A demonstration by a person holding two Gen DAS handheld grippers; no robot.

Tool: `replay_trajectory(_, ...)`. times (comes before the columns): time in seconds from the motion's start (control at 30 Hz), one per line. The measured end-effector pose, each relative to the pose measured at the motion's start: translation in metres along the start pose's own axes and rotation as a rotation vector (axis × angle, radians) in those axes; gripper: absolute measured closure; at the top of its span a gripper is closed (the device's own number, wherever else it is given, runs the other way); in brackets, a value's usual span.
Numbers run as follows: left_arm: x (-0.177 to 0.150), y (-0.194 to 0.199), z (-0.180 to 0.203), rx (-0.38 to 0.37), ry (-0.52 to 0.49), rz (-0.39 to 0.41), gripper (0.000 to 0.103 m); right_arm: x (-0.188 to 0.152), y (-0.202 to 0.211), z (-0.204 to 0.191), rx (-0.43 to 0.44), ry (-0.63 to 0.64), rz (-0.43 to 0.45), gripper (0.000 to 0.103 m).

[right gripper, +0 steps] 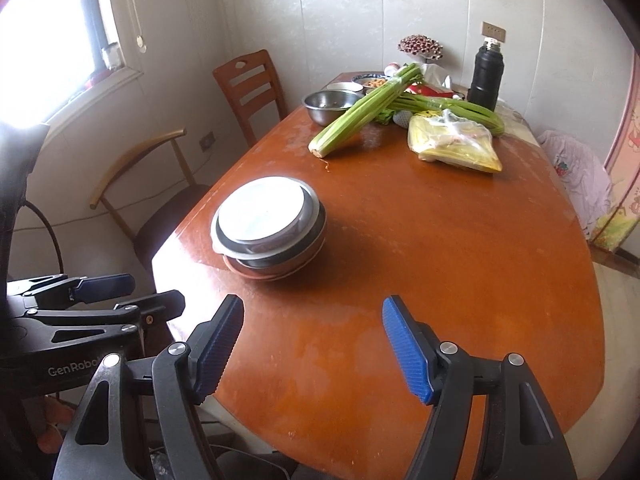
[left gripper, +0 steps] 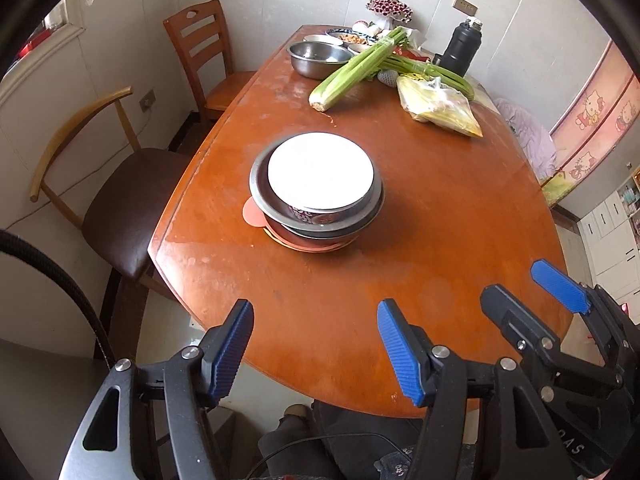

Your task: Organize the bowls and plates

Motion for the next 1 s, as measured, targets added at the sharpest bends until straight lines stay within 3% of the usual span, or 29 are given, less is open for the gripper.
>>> replay_trajectory(1.0,-0.001,0.000,0.000,0.071,-0.006,-0.013,0.039,-0.012,0.007,0.011,-0.018,-0.026,-0.013,0.029)
Point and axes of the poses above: each gripper's, at about its wrist camera, not at the fingertips, and y roughly against the way its jaws point, z to its right, x to its top, the point moved 8 cm from there along -y, roughly the way its jaws point, and after that the axes turned 1 degree about z, right-handed, at the moved point
